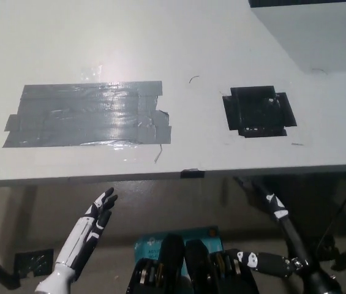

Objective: A tripod is kept on the middle of the desk infront of the robot and the robot grabs one of its legs to pick it up and hands it to a person

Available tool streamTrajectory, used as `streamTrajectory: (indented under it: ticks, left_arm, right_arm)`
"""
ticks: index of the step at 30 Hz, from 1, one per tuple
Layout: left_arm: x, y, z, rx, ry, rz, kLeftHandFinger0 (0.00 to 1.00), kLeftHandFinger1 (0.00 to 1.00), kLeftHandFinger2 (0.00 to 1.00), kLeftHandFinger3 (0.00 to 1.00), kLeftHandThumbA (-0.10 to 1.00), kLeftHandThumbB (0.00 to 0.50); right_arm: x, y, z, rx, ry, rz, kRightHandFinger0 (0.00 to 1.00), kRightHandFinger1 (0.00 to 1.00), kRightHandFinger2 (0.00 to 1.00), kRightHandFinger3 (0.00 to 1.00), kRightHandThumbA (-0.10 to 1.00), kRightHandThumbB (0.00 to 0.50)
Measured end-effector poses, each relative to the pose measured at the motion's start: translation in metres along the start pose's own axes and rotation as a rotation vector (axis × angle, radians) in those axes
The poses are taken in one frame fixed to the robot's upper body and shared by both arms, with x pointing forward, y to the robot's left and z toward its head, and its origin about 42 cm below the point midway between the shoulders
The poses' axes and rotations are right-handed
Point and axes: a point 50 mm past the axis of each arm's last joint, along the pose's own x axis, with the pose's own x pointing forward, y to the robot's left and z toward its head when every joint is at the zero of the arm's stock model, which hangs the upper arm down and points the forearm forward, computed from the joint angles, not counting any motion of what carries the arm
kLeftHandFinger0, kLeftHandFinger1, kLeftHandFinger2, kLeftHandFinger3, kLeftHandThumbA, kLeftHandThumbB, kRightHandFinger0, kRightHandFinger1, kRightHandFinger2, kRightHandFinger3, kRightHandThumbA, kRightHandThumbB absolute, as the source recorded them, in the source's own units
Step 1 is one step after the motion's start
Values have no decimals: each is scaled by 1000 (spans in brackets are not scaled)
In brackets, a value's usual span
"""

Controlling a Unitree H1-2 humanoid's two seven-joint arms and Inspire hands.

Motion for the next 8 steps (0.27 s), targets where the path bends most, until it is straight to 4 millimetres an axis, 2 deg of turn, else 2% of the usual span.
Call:
streamTrajectory:
  ticks: [3, 5, 8]
  left_arm:
    - [5, -2, -1, -3, 3, 6, 1000, 1000, 1000, 1000, 1000, 118]
    - [8, -2, -2, -1, 3, 8, 1000, 1000, 1000, 1000, 1000, 121]
    - [9, -2, -3, 5, 3, 13, 1000, 1000, 1000, 1000, 1000, 107]
  right_arm:
    - [2, 0, -5, 65, -5, -18, 1000, 1000, 1000, 1000, 963, 237]
    - [2, 0, -7, 87, -8, -19, 1000, 1000, 1000, 1000, 977, 247]
    - [2, 0, -8, 112, -11, -19, 1000, 1000, 1000, 1000, 976, 256]
